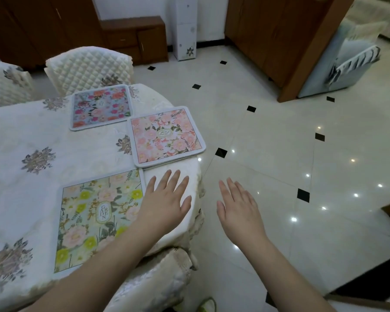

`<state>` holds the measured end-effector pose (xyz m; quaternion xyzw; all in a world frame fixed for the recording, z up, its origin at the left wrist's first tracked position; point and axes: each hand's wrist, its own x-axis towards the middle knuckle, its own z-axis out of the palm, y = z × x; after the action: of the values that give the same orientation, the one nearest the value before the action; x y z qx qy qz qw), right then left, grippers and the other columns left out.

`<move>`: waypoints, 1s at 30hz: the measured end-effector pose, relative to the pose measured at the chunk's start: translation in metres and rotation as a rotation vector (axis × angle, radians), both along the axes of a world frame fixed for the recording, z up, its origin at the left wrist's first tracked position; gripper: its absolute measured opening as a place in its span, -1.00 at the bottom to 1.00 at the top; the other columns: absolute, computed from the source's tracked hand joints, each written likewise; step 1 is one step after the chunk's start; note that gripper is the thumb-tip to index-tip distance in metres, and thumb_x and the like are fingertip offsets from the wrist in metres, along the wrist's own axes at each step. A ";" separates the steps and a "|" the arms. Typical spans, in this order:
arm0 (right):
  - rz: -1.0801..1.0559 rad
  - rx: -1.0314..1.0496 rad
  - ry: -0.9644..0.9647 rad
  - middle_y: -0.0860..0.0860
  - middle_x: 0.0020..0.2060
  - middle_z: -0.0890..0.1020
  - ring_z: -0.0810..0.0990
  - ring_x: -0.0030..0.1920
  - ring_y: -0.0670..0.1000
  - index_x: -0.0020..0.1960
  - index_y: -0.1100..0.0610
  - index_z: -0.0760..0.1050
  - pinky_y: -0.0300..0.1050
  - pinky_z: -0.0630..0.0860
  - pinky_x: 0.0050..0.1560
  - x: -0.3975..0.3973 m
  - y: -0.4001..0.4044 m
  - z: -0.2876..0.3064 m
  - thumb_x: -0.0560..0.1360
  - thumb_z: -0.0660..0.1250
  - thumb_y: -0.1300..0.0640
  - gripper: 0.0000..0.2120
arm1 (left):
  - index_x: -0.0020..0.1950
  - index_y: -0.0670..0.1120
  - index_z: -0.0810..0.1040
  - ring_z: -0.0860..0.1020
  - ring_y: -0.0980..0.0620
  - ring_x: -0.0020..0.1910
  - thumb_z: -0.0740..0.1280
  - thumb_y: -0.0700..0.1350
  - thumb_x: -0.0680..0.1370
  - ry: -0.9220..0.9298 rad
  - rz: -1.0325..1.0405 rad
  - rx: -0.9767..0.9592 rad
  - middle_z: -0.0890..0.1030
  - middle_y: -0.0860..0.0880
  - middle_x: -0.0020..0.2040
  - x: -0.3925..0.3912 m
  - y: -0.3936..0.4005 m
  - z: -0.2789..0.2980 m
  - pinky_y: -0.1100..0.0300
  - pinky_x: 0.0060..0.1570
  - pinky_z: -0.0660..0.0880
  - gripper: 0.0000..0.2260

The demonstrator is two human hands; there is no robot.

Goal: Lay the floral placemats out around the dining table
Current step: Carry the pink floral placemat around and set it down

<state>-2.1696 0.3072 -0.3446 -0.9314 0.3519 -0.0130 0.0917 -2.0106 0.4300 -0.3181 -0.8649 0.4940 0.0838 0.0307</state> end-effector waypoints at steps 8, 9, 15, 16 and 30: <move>-0.079 -0.068 0.018 0.09 0.48 0.35 0.32 0.47 0.13 0.51 0.09 0.30 0.14 0.27 0.41 0.006 -0.015 0.002 0.57 -0.08 -0.09 -0.42 | 0.61 0.09 -0.12 -0.15 0.00 0.59 -0.45 0.25 0.41 0.036 -0.048 -0.045 -0.08 0.01 0.63 0.015 -0.021 -0.009 -0.08 0.53 -0.19 -0.23; -0.089 -0.073 0.023 0.08 0.50 0.33 0.30 0.48 0.13 0.52 0.08 0.27 0.14 0.24 0.43 0.006 -0.017 0.003 0.57 -0.10 -0.10 -0.41 | 0.61 0.09 -0.11 -0.15 -0.01 0.59 -0.45 0.25 0.41 0.047 -0.059 -0.054 -0.08 0.01 0.63 0.014 -0.025 -0.008 -0.08 0.53 -0.19 -0.23; -0.130 -0.082 0.029 0.08 0.53 0.26 0.24 0.51 0.14 0.54 0.07 0.23 0.14 0.16 0.47 0.000 -0.040 0.008 0.57 -0.14 -0.12 -0.39 | 0.62 0.06 -0.07 -0.14 0.02 0.59 -0.43 0.23 0.41 0.070 -0.111 -0.098 -0.06 -0.01 0.63 0.012 -0.055 -0.005 -0.04 0.52 -0.19 -0.22; -0.135 -0.087 0.027 0.08 0.52 0.27 0.24 0.51 0.14 0.54 0.07 0.24 0.15 0.17 0.47 -0.002 -0.046 0.009 0.57 -0.13 -0.12 -0.39 | 0.62 0.05 -0.06 -0.14 0.02 0.59 -0.43 0.23 0.41 0.065 -0.121 -0.103 -0.05 -0.01 0.63 0.011 -0.061 -0.004 -0.03 0.52 -0.19 -0.22; -0.106 -0.093 -0.010 0.08 0.48 0.36 0.30 0.49 0.13 0.51 0.09 0.30 0.13 0.00 0.45 -0.042 -0.185 -0.004 0.60 -0.08 -0.12 -0.43 | 0.50 -0.09 0.38 0.33 -0.11 0.49 0.01 0.14 0.58 -0.106 -0.119 -0.156 0.42 -0.12 0.47 -0.037 -0.197 -0.016 -0.12 0.46 0.00 -0.44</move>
<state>-2.2116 0.1226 -0.3482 -0.9147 0.3991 -0.0389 0.0496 -2.0476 0.2332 -0.3337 -0.8371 0.5470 -0.0028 -0.0058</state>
